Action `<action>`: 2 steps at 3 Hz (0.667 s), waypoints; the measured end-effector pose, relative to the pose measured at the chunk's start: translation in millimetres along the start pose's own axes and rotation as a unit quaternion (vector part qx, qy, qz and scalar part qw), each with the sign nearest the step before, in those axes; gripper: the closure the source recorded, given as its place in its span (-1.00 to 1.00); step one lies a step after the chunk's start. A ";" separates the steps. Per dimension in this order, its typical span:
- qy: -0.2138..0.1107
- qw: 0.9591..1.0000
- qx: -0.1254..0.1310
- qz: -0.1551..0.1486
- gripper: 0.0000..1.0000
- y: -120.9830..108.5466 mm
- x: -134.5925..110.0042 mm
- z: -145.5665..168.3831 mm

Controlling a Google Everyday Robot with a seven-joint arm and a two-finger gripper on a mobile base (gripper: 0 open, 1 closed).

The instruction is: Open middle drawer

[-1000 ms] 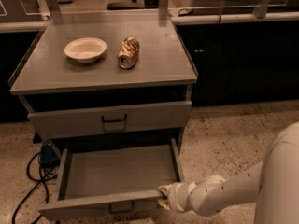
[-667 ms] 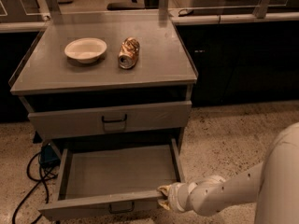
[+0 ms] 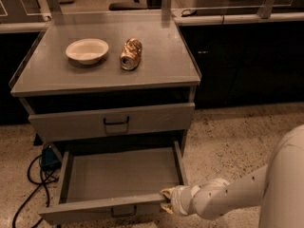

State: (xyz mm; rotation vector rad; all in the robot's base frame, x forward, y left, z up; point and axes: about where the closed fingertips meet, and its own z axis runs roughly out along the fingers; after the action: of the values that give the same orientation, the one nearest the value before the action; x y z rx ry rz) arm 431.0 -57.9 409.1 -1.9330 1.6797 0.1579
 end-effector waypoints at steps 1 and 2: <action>0.000 1.000 0.000 0.000 -0.76 0.0 0.0 0.0; 0.000 1.000 0.000 0.000 -1.00 0.0 0.0 0.0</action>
Offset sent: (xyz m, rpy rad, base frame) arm 0.0000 0.0000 0.0000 0.0000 0.0000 0.0000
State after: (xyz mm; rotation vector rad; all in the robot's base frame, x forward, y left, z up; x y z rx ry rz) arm 431.0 -57.8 409.1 -1.9331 1.6796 0.1580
